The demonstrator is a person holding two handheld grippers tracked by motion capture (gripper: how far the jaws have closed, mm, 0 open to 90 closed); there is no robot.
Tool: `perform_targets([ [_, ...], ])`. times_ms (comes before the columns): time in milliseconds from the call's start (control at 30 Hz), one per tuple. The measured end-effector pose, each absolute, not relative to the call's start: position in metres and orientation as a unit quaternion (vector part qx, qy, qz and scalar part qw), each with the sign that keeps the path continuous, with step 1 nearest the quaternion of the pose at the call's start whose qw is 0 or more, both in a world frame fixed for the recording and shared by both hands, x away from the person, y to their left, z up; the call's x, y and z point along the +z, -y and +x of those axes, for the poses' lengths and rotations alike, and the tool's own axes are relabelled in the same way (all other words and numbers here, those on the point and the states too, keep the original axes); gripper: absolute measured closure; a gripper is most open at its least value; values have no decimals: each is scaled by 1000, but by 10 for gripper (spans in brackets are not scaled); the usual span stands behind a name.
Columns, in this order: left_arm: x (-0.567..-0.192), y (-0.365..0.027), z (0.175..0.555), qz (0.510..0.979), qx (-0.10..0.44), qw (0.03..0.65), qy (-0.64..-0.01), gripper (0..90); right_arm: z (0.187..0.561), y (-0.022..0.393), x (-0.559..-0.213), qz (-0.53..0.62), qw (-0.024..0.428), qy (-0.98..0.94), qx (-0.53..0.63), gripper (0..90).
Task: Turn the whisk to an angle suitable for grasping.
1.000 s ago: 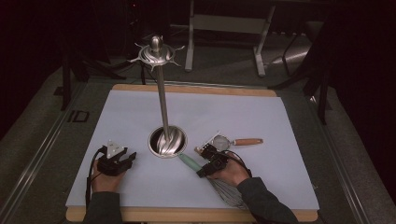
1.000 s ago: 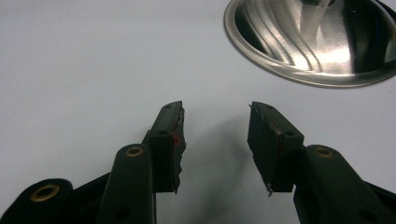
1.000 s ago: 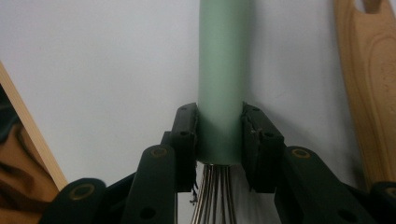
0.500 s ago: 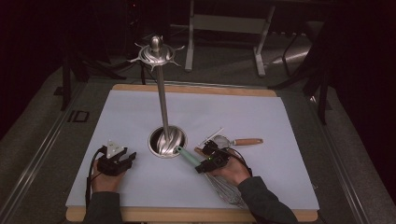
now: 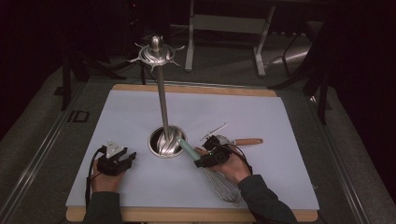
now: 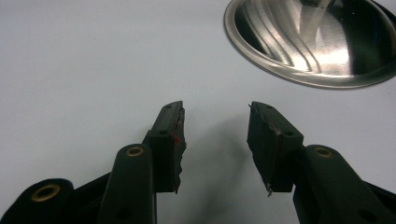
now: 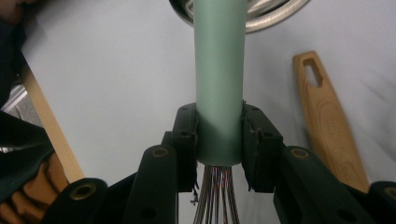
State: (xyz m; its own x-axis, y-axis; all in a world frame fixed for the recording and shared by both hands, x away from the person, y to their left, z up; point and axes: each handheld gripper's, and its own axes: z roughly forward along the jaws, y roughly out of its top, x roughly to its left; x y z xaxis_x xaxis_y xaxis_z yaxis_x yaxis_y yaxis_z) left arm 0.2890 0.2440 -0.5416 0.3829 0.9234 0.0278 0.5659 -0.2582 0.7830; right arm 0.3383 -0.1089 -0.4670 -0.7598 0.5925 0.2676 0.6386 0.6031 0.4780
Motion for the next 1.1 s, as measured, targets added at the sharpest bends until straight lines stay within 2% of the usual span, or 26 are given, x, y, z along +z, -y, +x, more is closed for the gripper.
perform_targets([
  [1100, -542, -246, 290, 748, 247, 360, -500, 563, 334, 109, -424, -335, -7, 848, -410, 690],
])
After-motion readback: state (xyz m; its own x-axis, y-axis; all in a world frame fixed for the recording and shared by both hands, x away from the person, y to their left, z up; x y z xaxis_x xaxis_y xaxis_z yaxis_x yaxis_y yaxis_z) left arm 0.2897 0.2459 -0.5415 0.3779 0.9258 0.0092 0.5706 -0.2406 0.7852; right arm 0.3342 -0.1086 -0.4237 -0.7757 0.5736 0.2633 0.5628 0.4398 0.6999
